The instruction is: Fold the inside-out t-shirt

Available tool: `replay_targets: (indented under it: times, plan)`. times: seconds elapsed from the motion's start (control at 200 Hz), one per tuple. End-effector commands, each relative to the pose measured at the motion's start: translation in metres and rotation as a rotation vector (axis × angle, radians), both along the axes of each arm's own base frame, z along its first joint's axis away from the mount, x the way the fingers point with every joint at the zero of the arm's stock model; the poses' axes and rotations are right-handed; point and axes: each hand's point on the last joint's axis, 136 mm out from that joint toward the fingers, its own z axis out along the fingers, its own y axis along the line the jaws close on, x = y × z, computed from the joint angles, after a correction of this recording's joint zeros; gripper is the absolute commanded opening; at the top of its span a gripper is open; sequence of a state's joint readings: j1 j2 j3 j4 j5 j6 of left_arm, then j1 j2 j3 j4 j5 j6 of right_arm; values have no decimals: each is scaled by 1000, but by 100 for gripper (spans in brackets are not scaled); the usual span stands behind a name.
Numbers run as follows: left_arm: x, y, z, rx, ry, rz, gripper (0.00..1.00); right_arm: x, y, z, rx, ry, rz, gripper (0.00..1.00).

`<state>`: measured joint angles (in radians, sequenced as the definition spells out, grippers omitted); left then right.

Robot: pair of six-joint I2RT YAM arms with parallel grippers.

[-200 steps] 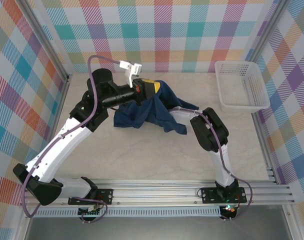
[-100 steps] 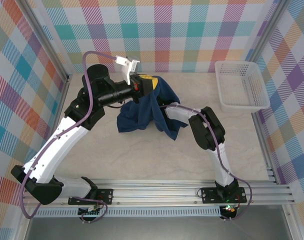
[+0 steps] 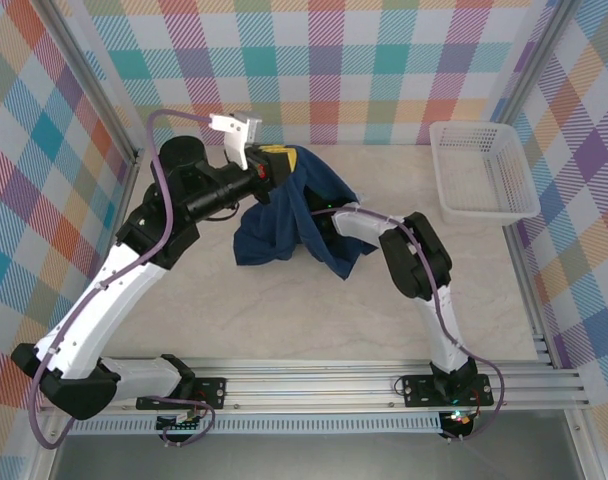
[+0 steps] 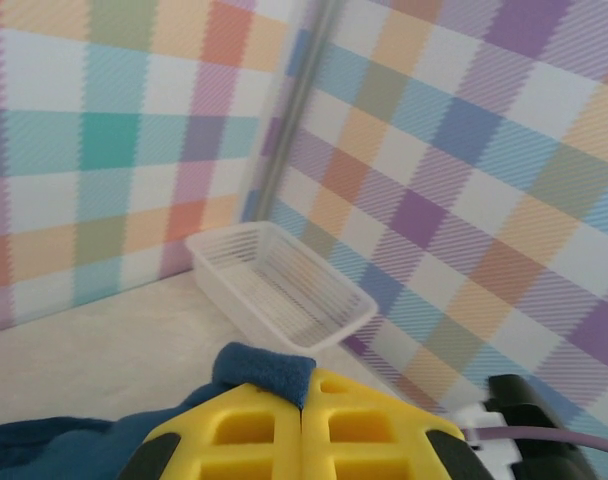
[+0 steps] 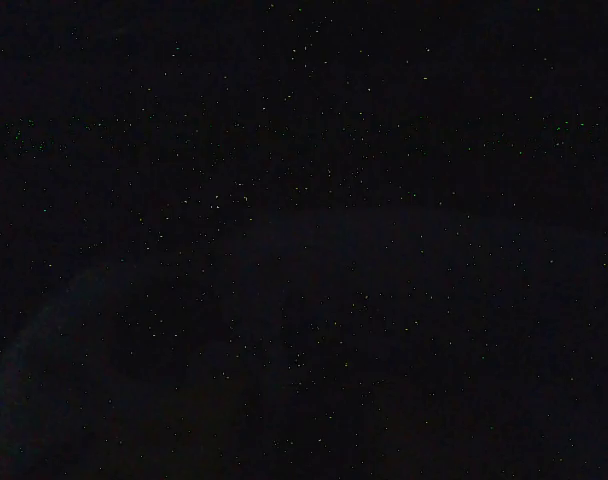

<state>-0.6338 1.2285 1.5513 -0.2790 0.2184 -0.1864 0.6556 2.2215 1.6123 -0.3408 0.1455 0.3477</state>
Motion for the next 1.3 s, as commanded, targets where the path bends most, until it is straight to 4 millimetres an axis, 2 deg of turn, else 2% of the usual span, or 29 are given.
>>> replay_targets:
  times: [0.0,0.06,0.125,0.2,0.33,0.44,0.565,0.695,0.77,0.955,1.05,1.17,1.295]
  plan:
    - [17,36,14,-45,-42,192,0,-54,-13,-56,-27,239,33,17]
    - [27,47,7,-38,-27,257,0,-53,-12,-50,-7,227,40,8]
    - [37,58,-3,-26,-7,316,0,-48,-10,-36,11,191,55,4]
    - [52,71,-20,-8,25,387,0,-41,-7,-15,34,137,79,0]
    - [82,102,-59,26,109,532,0,-35,-2,32,101,44,130,0]
    - [110,139,-99,49,208,652,0,-45,-3,70,157,-22,190,0]
    - [136,175,-138,75,297,757,0,-63,-6,104,230,-67,256,0]
    - [159,196,-184,125,398,811,0,-81,-4,139,318,-139,338,0]
    - [168,194,-203,140,439,798,0,-85,1,148,352,-139,357,0]
    - [183,182,-237,175,510,739,0,-83,12,137,348,-115,372,0]
    - [188,173,-255,192,552,693,0,-78,18,149,374,-159,374,0]
    - [188,155,-275,137,599,607,0,-53,10,186,359,-289,310,0]
    - [181,134,-290,31,644,502,0,-30,4,251,468,-440,257,0]
